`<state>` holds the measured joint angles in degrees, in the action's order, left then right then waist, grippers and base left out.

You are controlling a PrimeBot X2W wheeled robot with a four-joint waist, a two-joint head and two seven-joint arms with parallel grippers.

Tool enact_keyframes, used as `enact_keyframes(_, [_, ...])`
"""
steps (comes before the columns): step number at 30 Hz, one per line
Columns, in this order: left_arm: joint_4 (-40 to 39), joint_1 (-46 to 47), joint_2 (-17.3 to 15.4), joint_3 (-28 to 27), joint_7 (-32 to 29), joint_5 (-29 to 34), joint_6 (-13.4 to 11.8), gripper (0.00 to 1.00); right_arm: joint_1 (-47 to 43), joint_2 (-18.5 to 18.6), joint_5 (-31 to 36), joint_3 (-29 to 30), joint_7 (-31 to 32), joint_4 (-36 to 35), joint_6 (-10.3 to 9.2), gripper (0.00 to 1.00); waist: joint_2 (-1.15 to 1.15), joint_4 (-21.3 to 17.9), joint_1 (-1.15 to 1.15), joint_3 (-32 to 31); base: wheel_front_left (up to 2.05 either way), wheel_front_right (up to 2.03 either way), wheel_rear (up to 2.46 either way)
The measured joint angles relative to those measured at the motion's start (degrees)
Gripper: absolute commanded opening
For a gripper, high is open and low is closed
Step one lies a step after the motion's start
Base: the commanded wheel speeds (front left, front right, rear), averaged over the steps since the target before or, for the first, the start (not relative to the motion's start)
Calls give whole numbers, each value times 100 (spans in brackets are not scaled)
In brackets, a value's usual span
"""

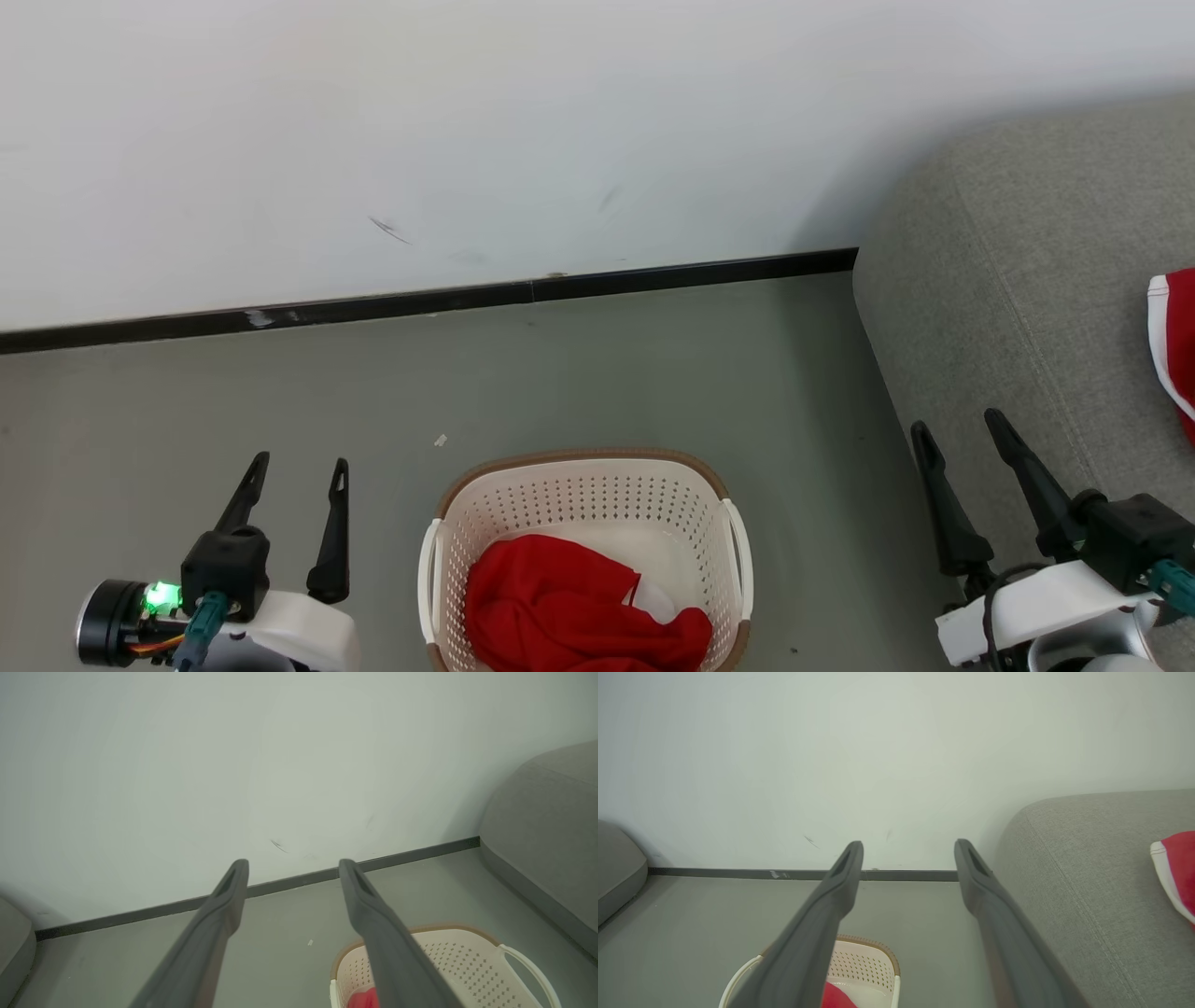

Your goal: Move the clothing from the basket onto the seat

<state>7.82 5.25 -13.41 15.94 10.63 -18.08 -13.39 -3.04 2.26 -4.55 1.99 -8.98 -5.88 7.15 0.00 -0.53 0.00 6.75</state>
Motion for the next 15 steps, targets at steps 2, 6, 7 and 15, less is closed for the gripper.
enact_keyframes(2, [18,121,-56,107,-58,71,51,100,5,0,8,4,0,-77,0,100,0,-11,0,57,0,0,0])
enact_keyframes(6, [105,333,-112,424,-211,327,196,100,30,-1,51,-4,0,-169,0,100,0,-43,0,185,0,0,0])
enact_keyframes(7, [151,385,-113,514,-258,374,242,100,59,-1,53,-5,0,-190,0,100,0,-52,0,220,0,0,0])
enact_keyframes(15, [506,893,-143,1085,-550,719,634,100,210,-1,63,158,9,-386,0,100,0,-143,0,552,0,0,0])
